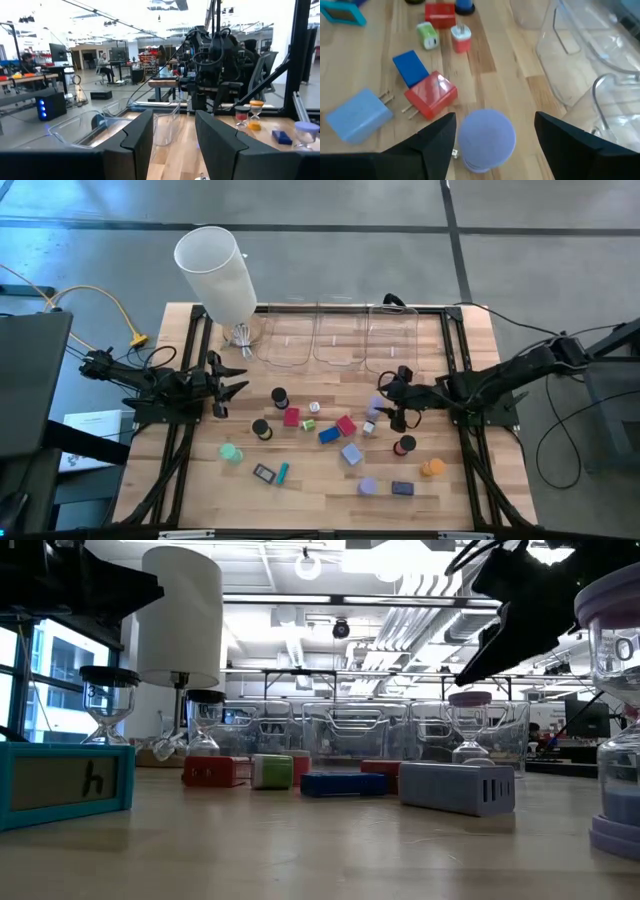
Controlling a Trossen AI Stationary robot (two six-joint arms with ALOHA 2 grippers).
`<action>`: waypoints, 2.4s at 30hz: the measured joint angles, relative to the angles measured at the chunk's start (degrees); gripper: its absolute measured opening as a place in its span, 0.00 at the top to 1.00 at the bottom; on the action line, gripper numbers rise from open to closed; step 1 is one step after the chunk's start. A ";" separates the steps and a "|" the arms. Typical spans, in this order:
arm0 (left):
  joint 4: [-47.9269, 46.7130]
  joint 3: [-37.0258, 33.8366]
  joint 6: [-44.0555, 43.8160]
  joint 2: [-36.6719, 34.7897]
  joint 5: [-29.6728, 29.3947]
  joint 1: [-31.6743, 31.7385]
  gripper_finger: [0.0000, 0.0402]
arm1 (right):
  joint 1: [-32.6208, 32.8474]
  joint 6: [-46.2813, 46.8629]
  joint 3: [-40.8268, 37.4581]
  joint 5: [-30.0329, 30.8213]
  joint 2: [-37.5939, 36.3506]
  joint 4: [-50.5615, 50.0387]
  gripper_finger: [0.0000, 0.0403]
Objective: Pick & Place Office items
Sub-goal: Put the top purple hourglass into the right transparent bin
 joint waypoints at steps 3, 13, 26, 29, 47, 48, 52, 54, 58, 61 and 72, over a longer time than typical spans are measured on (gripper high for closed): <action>-0.01 0.00 -2.12 0.00 0.02 0.00 0.64 | 0.01 0.03 0.00 0.05 0.28 -0.66 0.35; -0.01 0.00 -3.59 0.00 0.07 0.00 0.64 | 0.02 4.68 0.00 -1.14 0.56 -2.74 0.35; -0.02 0.00 -3.59 0.00 0.09 0.00 0.64 | -1.57 1.99 0.00 -2.60 8.60 2.14 0.35; -0.02 0.00 -3.59 0.00 0.09 0.00 0.64 | -2.33 1.24 0.00 -3.25 10.11 3.81 0.37; -0.02 0.00 -2.93 0.00 0.07 0.00 0.64 | -3.74 1.18 0.00 -5.52 10.20 4.51 0.56; -0.02 0.00 -2.93 0.00 0.08 0.00 0.64 | -3.74 1.35 0.00 -5.60 9.89 4.87 0.56; -0.04 0.00 -3.00 0.00 0.07 0.00 0.64 | -3.72 1.51 2.59 -6.79 8.32 3.26 0.56; -0.02 0.00 -3.00 0.00 0.07 0.00 0.64 | -3.60 1.51 5.78 -7.55 7.88 0.19 0.56; -0.04 0.00 -3.15 0.00 0.07 0.00 0.64 | -2.54 1.33 14.60 -7.70 7.25 -11.74 0.56; -0.06 0.00 -3.15 0.02 0.07 0.00 0.64 | -2.66 0.89 22.01 -7.04 7.25 -19.69 0.56; -0.04 0.00 -3.15 0.02 0.08 0.00 0.64 | -16.09 -9.50 40.29 -1.91 7.19 -37.07 0.56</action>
